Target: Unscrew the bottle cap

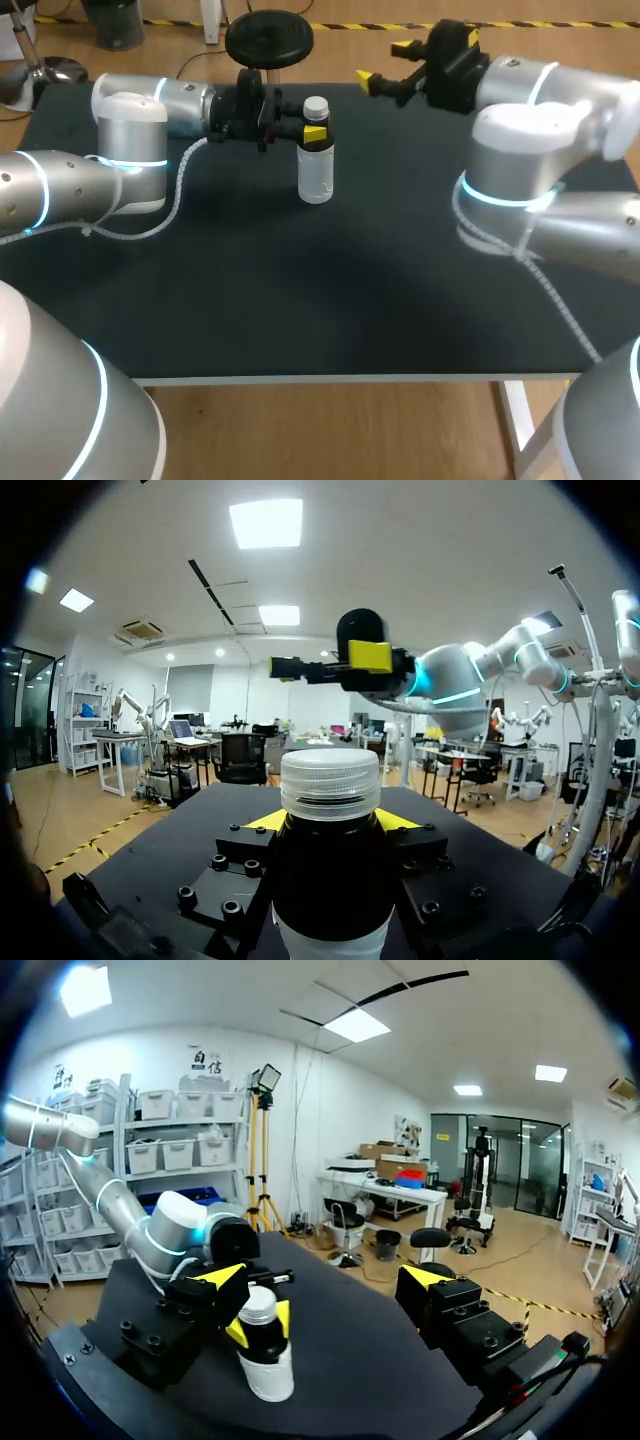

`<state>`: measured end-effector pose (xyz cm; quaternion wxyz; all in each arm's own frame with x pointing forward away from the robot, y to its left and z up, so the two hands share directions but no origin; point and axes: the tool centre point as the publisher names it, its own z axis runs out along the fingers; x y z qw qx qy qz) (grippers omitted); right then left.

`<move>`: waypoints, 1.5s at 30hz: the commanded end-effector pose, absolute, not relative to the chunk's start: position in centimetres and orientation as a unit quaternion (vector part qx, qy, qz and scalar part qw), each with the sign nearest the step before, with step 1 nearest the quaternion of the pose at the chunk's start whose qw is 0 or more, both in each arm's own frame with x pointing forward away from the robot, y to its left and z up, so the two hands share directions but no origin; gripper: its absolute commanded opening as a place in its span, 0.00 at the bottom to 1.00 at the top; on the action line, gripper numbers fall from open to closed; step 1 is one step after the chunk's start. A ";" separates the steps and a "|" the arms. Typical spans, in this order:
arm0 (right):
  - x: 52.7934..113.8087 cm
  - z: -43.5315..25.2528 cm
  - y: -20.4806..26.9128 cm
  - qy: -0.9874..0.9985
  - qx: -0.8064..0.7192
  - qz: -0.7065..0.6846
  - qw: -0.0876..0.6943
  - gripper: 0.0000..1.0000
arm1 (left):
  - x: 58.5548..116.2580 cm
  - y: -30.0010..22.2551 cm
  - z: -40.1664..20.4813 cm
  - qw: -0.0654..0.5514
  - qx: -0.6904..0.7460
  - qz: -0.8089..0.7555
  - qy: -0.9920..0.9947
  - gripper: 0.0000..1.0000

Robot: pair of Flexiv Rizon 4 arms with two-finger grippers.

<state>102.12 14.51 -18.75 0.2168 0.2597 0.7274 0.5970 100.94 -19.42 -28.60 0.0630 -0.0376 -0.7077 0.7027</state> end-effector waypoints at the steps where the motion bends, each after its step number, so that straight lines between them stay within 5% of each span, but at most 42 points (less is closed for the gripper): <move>1: 100.7 -19.6 17.3 0.693 0.288 0.607 0.261 1.00 | 100.8 -19.4 -28.5 0.061 -0.036 0.702 -0.709 0.00; 14: 99.1 -22.1 23.4 0.693 0.280 0.629 0.215 1.00 | 100.8 -19.4 -28.5 0.061 -0.036 0.702 -0.709 0.00; 45: 101.5 -25.1 25.6 0.694 0.295 0.626 0.198 1.00 | 100.8 -19.4 -28.5 0.061 -0.036 0.702 -0.709 0.00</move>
